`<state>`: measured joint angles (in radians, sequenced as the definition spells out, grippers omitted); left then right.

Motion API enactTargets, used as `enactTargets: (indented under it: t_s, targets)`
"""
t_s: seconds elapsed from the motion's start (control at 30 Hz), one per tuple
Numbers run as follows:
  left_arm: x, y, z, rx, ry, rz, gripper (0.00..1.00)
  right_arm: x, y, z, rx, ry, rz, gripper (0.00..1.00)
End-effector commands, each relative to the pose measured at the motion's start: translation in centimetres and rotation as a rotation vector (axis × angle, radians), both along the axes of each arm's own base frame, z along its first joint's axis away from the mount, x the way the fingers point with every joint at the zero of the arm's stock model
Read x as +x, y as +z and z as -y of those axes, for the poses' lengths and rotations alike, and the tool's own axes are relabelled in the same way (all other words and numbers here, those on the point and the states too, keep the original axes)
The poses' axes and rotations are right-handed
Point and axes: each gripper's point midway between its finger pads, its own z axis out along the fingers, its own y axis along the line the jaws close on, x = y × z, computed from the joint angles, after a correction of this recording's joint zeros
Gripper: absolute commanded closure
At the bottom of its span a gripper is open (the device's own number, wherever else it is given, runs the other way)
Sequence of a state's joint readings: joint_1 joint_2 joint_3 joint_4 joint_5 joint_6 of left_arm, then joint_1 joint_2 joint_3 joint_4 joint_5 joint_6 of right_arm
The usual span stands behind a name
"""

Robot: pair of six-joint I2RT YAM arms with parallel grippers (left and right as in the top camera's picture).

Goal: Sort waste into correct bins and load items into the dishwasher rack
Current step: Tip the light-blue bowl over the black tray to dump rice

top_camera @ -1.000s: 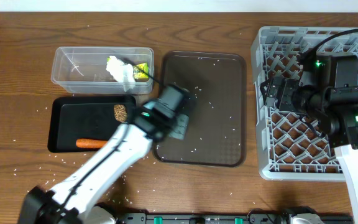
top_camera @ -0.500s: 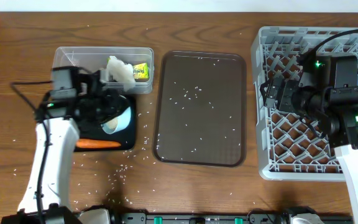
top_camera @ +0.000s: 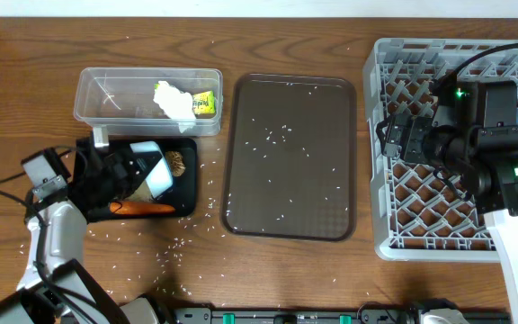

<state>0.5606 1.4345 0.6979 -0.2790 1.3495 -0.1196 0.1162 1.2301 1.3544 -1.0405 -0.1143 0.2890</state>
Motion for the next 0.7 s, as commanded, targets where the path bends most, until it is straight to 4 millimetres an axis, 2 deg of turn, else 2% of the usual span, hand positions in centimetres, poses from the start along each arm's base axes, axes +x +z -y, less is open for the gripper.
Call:
enactTargets:
  t_s: [0.0, 0.27, 0.43, 0.47, 0.57, 0.6, 0.67]
  targets:
    - [-0.8, 1.6, 0.2, -0.094, -0.059, 0.134, 0.94, 0.1, 0.1, 0.4, 0.001, -0.023, 0.0, 0.05]
    - [-1.0, 1.3, -0.3, 0.002, -0.088, 0.318, 0.93, 0.0, 0.0, 0.4, 0.0, -0.023, -0.005, 0.05]
    - [-0.8, 0.5, -0.5, 0.021, -0.073, 0.274, 0.94, 0.0, 0.0, 0.4, 0.0, -0.023, -0.005, 0.05]
    - [-1.0, 1.2, -0.3, -0.02, -0.081, 0.285, 0.94, 0.0, 0.0, 0.4, 0.0, -0.023, -0.005, 0.05]
    - [-0.9, 0.5, -0.5, 0.016, -0.072, 0.276, 0.94, 0.0, 0.0, 0.4, 0.0, -0.023, -0.005, 0.05]
    - [-1.0, 1.2, -0.5, -0.023, -0.073, 0.288, 0.94, 0.0, 0.1, 0.4, 0.0, -0.023, -0.004, 0.05]
    - [-1.0, 0.8, -0.7, 0.0, -0.067, 0.279, 0.94, 0.0, 0.0, 0.4, 0.0, -0.023, -0.006, 0.05]
